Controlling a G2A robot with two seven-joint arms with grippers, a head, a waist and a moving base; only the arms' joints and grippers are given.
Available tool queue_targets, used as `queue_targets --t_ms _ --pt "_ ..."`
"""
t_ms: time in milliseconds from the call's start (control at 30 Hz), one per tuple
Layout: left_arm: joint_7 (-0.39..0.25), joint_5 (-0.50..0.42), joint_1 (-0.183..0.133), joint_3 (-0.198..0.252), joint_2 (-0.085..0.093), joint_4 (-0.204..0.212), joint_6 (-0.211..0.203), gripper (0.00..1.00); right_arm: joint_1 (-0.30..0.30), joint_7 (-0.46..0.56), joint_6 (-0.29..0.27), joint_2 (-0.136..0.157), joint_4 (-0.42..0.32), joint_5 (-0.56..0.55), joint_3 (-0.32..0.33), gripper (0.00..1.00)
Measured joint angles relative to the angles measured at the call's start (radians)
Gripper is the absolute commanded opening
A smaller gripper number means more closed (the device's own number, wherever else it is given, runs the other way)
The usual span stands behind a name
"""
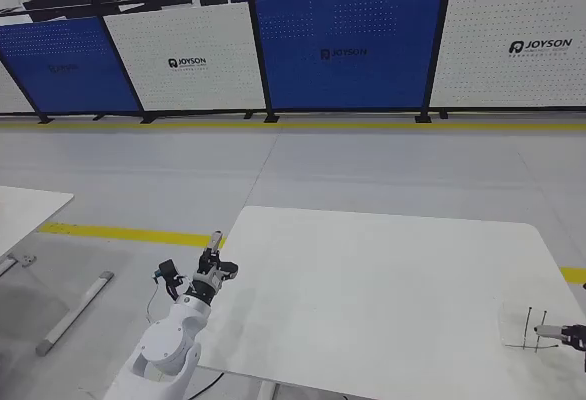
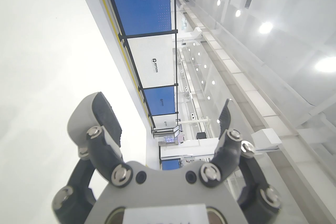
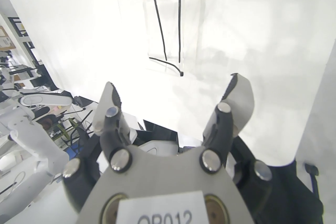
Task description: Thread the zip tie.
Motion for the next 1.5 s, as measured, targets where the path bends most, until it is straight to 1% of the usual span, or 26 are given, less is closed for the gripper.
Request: queue_targets --t_ms 33,100,300,400,467,600,667,733,833,900,1100,1133,1167,1267,1333,1400,1500 --pt "0.0 0.0 0.0 0.0 0.0 0.0 0.0 1.0 0.006 0.0 0.003 0.001 0.004 0.001 -0.007 0.26" --pt "0.0 0.0 0.0 0.0 0.0 0.0 0.0 1.0 0.02 0.0 0.019 0.002 0.014 -0.006 -0.024 0.29" --pt "0.0 0.0 0.0 0.0 0.0 0.0 0.0 1.0 0.051 0.0 0.069 0.004 0.019 -0.039 -0.063 0.27" --pt "0.0 0.0 0.0 0.0 0.0 0.0 0.0 1.0 0.059 0.0 0.078 0.004 0.016 -0.042 -0.076 0.27" --pt "0.0 0.0 0.0 0.0 0.0 0.0 0.0 1.0 0.066 0.0 0.082 0.005 0.019 -0.043 -0.085 0.24" --pt "0.0 0.0 0.0 0.0 0.0 0.0 0.0 1.0 0.083 0.0 0.096 0.003 0.028 -0.052 -0.111 0.23" --pt "0.0 0.0 0.0 0.0 0.0 0.0 0.0 1.0 0.094 0.0 0.1 0.002 0.036 -0.054 -0.126 0.16" --pt "0.0 0.0 0.0 0.0 0.0 0.0 0.0 1.0 0.104 0.0 0.1 0.001 0.043 -0.057 -0.139 0.2" --pt "0.0 0.0 0.0 0.0 0.0 0.0 0.0 1.0 0.121 0.0 0.102 -0.001 0.055 -0.057 -0.158 0.2" --pt "0.0 0.0 0.0 0.0 0.0 0.0 0.0 1.0 0.131 0.0 0.102 -0.001 0.064 -0.057 -0.169 0.24" --pt "0.0 0.0 0.0 0.0 0.0 0.0 0.0 1.0 0.156 0.0 0.098 -0.002 0.082 -0.053 -0.196 0.23" --pt "0.0 0.0 0.0 0.0 0.0 0.0 0.0 1.0 0.159 0.0 0.098 -0.002 0.084 -0.053 -0.201 0.22" --pt "0.0 0.0 0.0 0.0 0.0 0.0 0.0 1.0 0.163 0.0 0.099 -0.002 0.086 -0.053 -0.207 0.18" --pt "0.0 0.0 0.0 0.0 0.0 0.0 0.0 1.0 0.174 0.0 0.102 -0.002 0.092 -0.053 -0.221 0.15" --pt "0.0 0.0 0.0 0.0 0.0 0.0 0.0 1.0 0.18 0.0 0.103 -0.002 0.097 -0.053 -0.23 0.06" --pt "0.0 0.0 0.0 0.0 0.0 0.0 0.0 1.0 0.188 0.0 0.105 -0.002 0.102 -0.055 -0.24 0.0" --pt "0.0 0.0 0.0 0.0 0.0 0.0 0.0 1.0 0.199 0.0 0.108 -0.002 0.106 -0.057 -0.252 0.0"
